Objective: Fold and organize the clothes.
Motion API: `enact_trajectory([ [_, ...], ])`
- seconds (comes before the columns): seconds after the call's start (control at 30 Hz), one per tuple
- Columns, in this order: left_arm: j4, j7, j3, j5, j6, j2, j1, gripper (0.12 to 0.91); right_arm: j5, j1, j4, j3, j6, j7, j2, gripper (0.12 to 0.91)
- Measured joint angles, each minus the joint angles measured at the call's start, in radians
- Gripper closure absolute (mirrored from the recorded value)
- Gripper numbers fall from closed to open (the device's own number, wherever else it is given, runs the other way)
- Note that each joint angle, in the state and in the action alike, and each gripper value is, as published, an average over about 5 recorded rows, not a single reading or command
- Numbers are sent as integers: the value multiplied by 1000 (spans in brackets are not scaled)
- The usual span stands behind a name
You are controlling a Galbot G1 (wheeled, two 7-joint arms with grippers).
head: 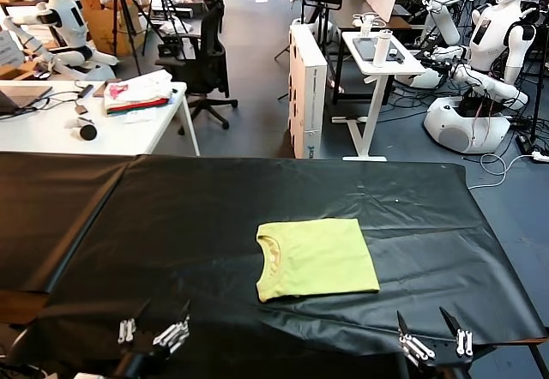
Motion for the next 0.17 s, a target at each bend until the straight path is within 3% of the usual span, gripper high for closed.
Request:
enact_trajectory([
  [0.17, 5, 2, 3, -2, 4, 3, 0, 123, -1, -13, 3, -9, 1, 1, 0, 118],
])
